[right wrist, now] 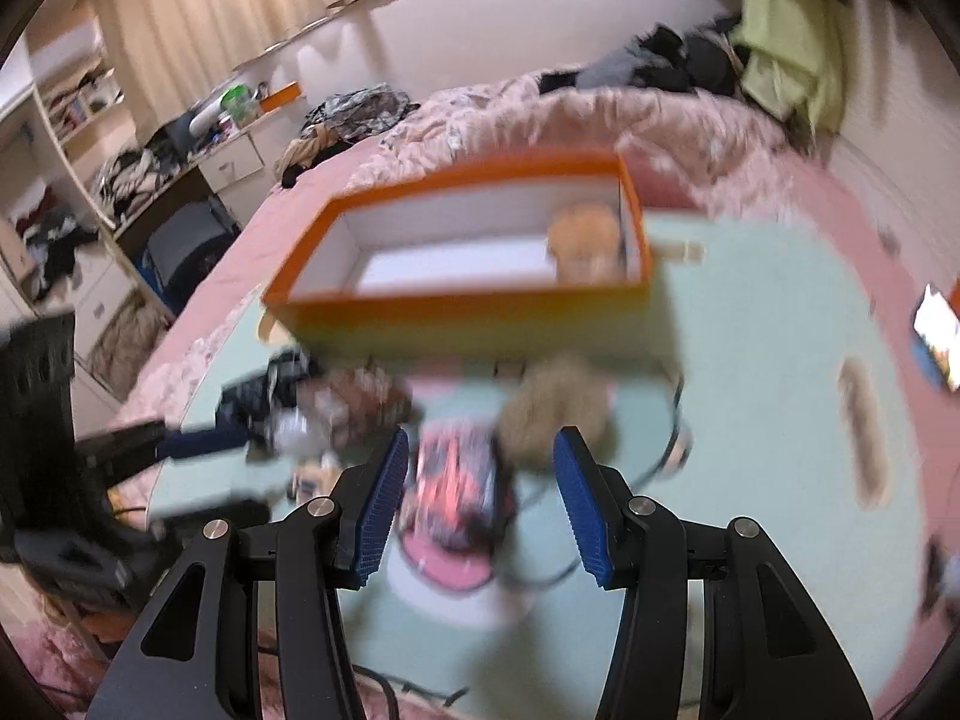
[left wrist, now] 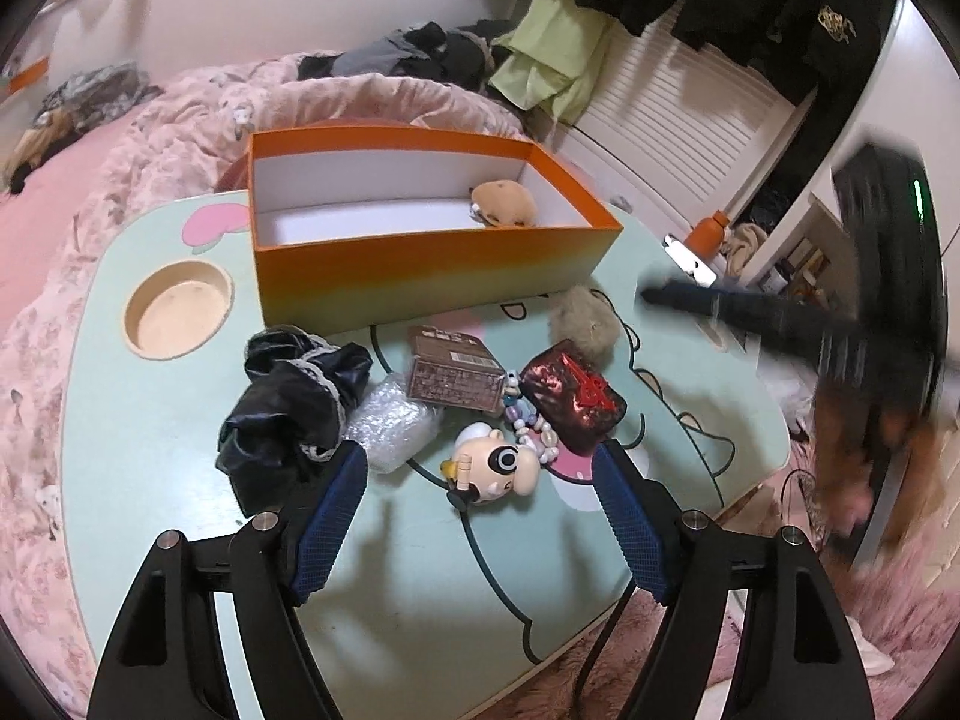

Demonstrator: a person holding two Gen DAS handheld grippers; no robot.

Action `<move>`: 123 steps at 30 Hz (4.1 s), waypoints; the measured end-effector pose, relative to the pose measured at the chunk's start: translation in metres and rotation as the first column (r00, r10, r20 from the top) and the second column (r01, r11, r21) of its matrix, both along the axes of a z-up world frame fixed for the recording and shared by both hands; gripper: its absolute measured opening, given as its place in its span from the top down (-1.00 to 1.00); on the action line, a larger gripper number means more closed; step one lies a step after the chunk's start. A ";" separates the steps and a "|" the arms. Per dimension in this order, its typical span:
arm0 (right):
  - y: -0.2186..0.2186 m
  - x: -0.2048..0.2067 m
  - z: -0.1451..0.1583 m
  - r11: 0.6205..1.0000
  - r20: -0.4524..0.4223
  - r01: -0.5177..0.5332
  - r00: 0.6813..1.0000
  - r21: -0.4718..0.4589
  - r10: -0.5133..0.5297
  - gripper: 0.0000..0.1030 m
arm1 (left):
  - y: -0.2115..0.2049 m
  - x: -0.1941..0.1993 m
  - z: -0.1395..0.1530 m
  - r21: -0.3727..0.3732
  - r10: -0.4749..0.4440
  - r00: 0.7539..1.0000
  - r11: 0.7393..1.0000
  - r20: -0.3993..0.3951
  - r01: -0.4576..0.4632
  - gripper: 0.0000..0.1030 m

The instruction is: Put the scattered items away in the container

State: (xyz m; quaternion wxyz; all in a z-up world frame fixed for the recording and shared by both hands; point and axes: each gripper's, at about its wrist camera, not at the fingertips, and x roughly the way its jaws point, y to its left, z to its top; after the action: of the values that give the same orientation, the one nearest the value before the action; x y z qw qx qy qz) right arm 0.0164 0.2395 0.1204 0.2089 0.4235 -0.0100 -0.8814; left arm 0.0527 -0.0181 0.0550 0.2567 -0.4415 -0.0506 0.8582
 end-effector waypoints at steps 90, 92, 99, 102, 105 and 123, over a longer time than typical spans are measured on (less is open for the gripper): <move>0.048 0.041 -0.043 0.971 -0.041 0.114 0.991 -0.209 -0.125 0.45 | 0.045 -0.044 0.056 0.059 -0.009 1.000 0.998 0.014 0.008 -0.49; 0.043 0.045 -0.046 0.973 -0.042 0.111 0.992 -0.200 -0.122 0.45 | 0.059 -0.070 0.060 0.058 -0.010 0.998 0.998 0.054 0.007 -0.49; 0.036 0.053 -0.051 0.980 -0.062 0.112 0.990 -0.164 -0.124 0.45 | 0.111 -0.159 0.036 -0.056 0.071 0.981 0.996 0.182 -0.062 -0.49; 0.036 0.056 -0.054 0.979 -0.056 0.102 0.992 -0.175 -0.113 0.45 | 0.127 -0.185 0.024 -0.102 0.115 0.977 0.990 0.180 -0.098 -0.49; 0.036 0.057 -0.056 0.978 -0.044 0.082 0.995 -0.192 -0.093 0.45 | 0.135 -0.198 0.010 -0.159 0.166 0.971 0.977 0.173 -0.139 -0.39; 0.041 0.058 -0.064 0.969 -0.001 0.079 0.997 -0.234 -0.082 0.45 | 0.152 -0.216 -0.012 -0.200 0.142 0.975 0.974 0.169 -0.107 0.22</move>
State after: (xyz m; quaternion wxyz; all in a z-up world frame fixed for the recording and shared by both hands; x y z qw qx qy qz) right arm 0.0740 0.2802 0.0565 0.2214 0.3906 -0.1300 -0.8840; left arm -0.1634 0.1338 0.0432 0.1534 -0.5364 -0.0195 0.8297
